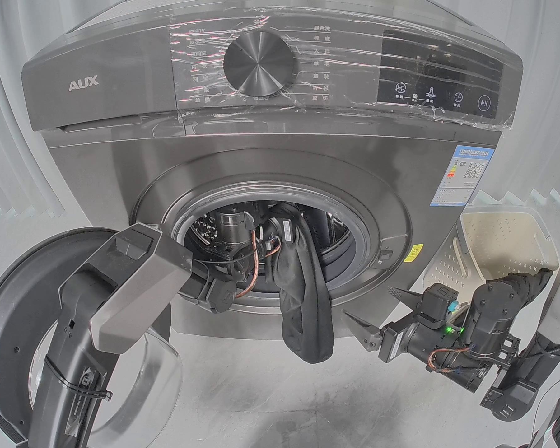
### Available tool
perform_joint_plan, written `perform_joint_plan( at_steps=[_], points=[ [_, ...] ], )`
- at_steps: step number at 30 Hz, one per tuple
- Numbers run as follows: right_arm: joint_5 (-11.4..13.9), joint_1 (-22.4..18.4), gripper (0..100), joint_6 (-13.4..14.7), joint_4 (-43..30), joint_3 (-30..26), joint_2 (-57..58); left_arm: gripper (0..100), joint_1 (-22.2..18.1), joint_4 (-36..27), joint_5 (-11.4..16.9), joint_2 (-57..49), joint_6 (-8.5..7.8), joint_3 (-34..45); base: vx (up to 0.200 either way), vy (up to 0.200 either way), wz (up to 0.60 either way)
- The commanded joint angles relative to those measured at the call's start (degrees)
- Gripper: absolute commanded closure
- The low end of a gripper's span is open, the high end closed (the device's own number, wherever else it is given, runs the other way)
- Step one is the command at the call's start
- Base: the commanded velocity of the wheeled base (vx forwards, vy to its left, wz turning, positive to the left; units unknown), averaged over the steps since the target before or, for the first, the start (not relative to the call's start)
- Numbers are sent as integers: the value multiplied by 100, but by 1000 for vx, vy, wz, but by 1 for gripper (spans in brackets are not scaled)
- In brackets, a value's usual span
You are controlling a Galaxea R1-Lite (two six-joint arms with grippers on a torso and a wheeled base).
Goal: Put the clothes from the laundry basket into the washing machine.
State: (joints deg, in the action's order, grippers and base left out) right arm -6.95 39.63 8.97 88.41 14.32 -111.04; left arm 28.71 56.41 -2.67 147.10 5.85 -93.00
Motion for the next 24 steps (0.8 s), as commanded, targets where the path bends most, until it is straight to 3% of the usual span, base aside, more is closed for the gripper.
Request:
perform_joint_plan(
  at_steps=[1,10,11,15,24],
  points=[
    [9,1,0,-1,1,9,-14,100,-129,-394,-296,706,21,-1080,0,0,0],
    [9,-8,0,-1,1,35,-23,100,-120,-648,-436,662,30,-1229,0,0,0],
    [-8,-8,0,-1,1,35,-23,0,-120,-648,-436,653,39,-1212,0,0,0],
    [9,-17,0,-1,1,9,-23,0,-67,-561,-445,591,109,-1036,0,0,0],
    [9,-17,0,-1,1,18,-5,0,135,-1176,-102,-665,30,1030,0,0,0]
  ],
)
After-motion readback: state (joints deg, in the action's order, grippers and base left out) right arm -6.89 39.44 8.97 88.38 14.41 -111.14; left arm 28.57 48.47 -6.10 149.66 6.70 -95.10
